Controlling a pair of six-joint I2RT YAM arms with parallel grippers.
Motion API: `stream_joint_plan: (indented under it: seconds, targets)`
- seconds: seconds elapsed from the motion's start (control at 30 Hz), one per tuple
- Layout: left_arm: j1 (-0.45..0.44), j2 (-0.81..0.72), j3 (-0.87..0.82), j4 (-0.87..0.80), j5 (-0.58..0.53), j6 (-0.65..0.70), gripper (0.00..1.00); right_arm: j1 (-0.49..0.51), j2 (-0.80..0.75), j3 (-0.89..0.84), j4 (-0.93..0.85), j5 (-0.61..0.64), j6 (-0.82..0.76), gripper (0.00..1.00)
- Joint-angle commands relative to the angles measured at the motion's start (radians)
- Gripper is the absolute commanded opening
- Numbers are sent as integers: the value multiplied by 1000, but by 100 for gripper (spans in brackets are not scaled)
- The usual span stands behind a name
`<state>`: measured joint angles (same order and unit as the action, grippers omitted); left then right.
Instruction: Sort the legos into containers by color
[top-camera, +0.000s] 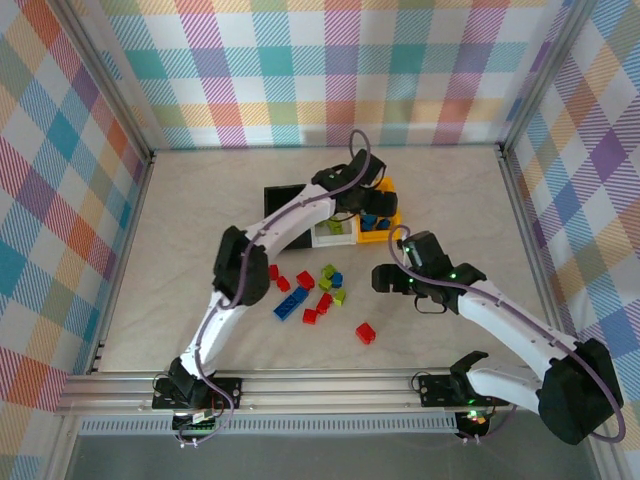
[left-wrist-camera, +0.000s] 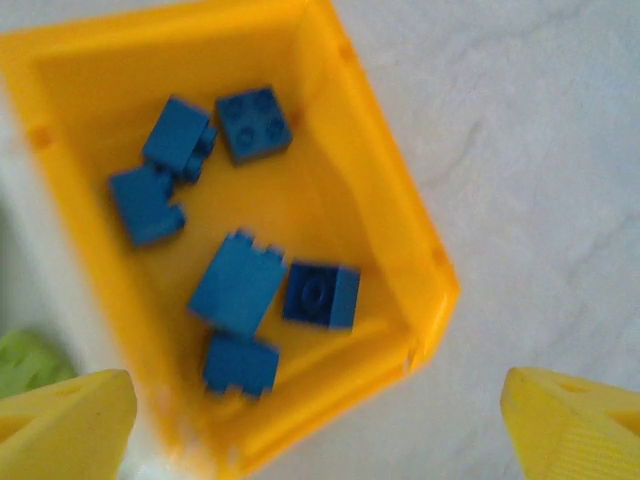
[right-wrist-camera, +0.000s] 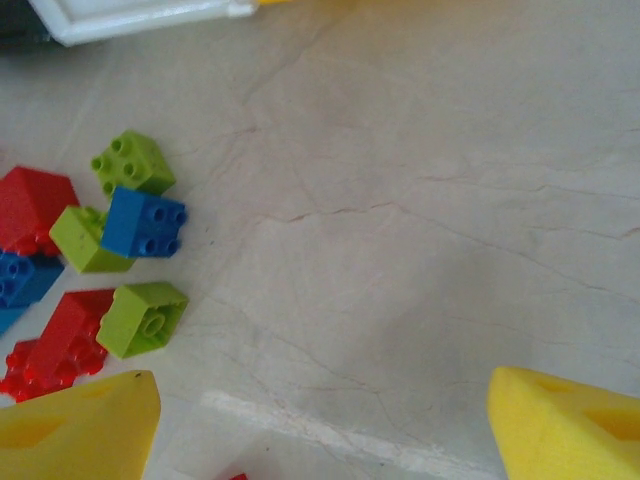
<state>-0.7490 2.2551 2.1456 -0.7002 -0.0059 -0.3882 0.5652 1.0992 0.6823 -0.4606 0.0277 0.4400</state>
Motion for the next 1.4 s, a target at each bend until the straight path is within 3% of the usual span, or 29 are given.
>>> stream_joint_plan:
  seconds: [0.0, 0.3, 0.6, 0.87, 1.1, 1.23, 1.37]
  targets:
    - [6, -273, -246, 160, 5, -26, 100, 53, 50, -1, -8, -61, -37, 85]
    - [5, -813, -905, 193, -117, -120, 100, 255, 178, -7, -54, -46, 1, 85]
    - [5, -1136, -1203, 38, -248, -206, 100, 384, 257, -1, -107, 7, 52, 78]
    - [7, -1203, -1277, -24, -329, -245, 100, 429, 334, 41, -101, 26, 59, 55]
    - [9, -1212, -1291, -52, -390, -259, 100, 428, 301, 130, -104, 34, 22, 34]
    - [9, -1208, -1302, -91, -442, -298, 100, 402, 347, 280, -90, 32, -36, 31]
    - [9, -1204, -1314, -120, -472, -337, 100, 343, 486, 492, -37, 17, -98, 32]
